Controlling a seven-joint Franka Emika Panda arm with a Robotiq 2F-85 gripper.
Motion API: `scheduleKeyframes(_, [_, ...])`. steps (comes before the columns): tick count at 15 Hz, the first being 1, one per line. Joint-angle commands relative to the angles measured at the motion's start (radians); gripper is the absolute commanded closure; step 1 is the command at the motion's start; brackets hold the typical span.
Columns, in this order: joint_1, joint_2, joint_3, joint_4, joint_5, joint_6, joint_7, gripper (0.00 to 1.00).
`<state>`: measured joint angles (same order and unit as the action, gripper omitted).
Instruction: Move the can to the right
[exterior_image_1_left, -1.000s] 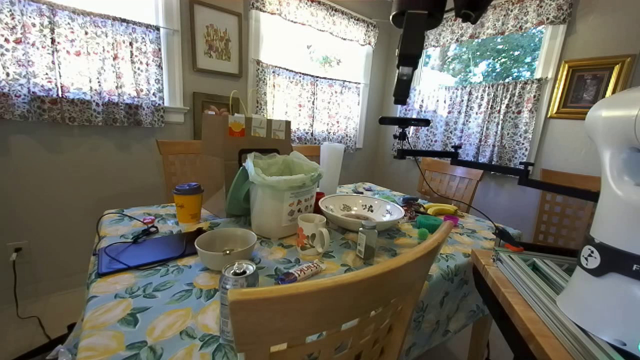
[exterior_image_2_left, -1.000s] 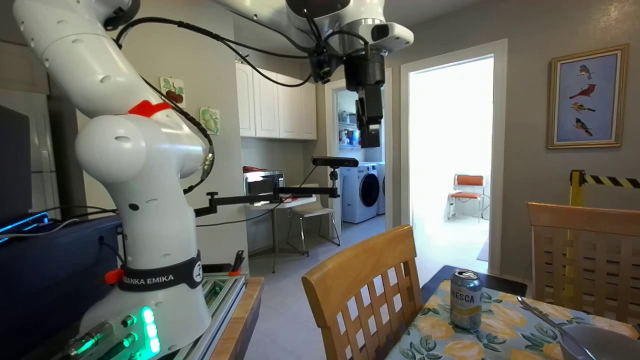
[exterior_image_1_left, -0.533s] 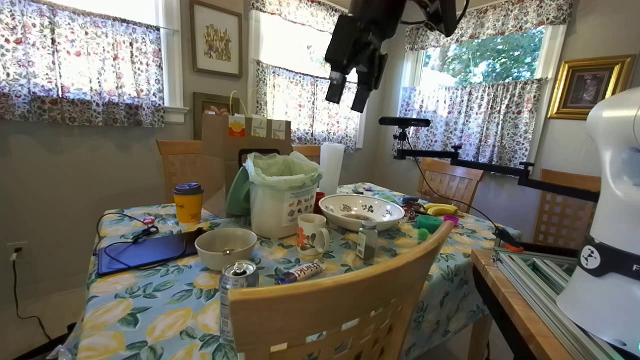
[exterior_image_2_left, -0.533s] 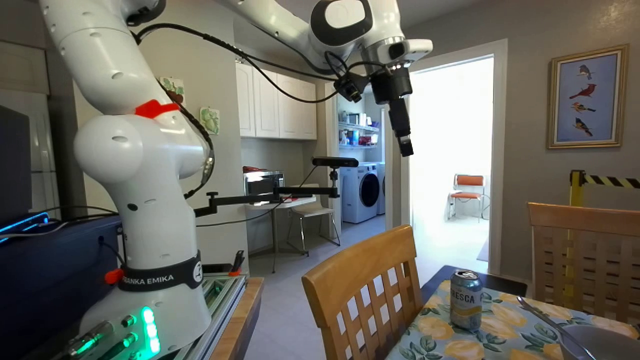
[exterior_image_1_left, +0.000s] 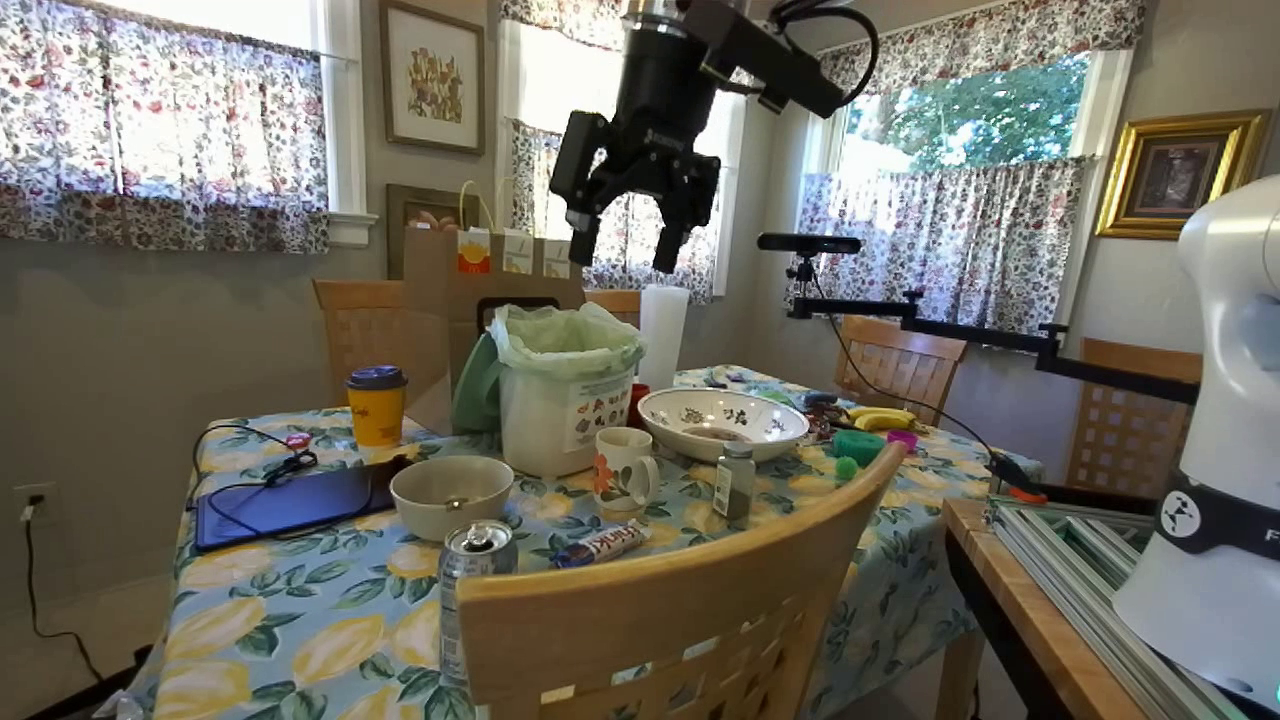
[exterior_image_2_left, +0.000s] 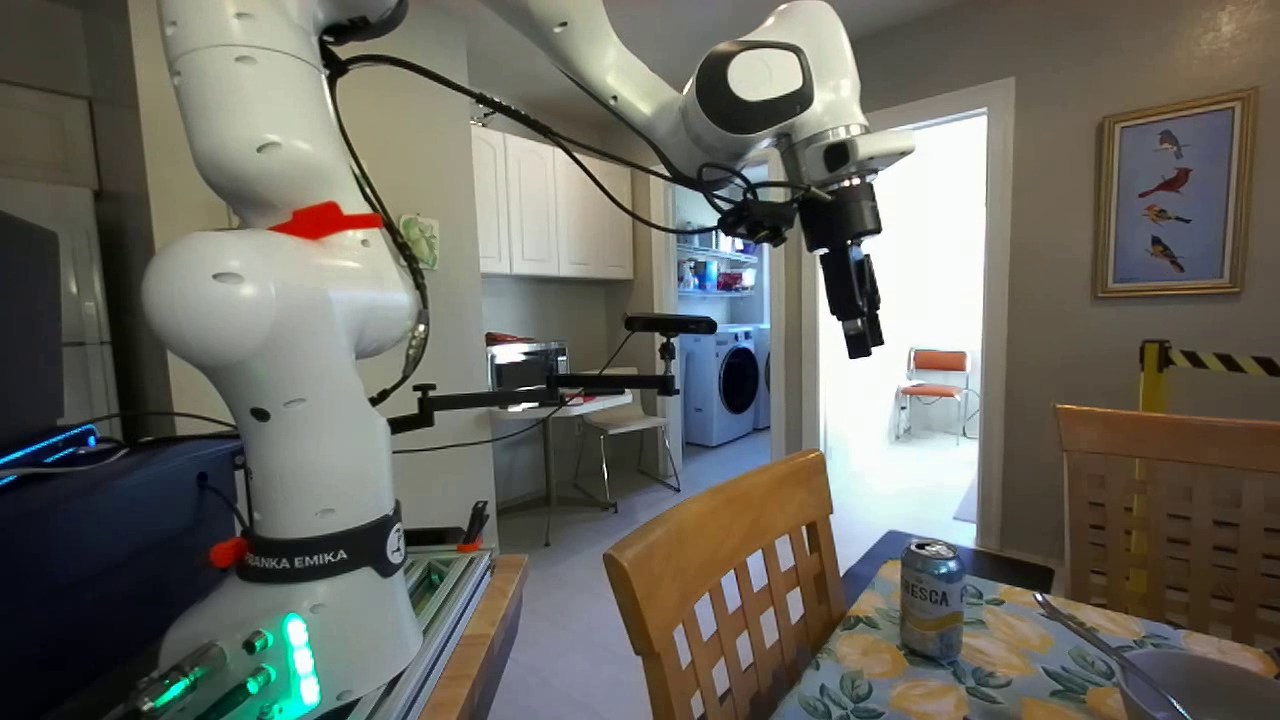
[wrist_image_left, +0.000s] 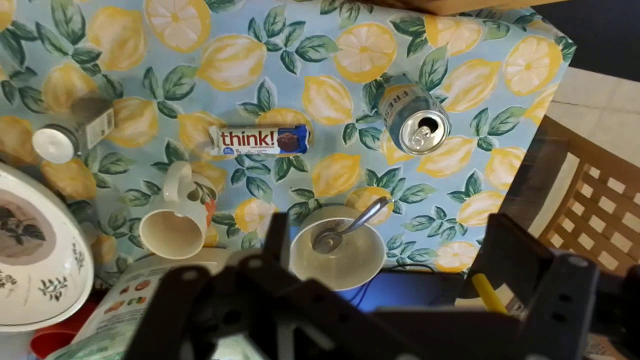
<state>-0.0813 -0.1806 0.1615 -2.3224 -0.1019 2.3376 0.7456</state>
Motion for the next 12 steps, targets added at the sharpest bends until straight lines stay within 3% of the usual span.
scheduleKeyframes(1, [0.030,0.078,-0.009,0.073,-0.020,-0.051,0.087,0.00])
scheduleKeyframes(3, [0.043,0.081,-0.011,0.090,-0.038,-0.103,0.133,0.00])
scheduleKeyframes(4, [0.049,0.059,-0.027,0.045,-0.013,-0.057,0.075,0.00])
scheduleKeyframes(12, [0.057,0.064,-0.027,0.063,-0.013,-0.085,0.096,0.00])
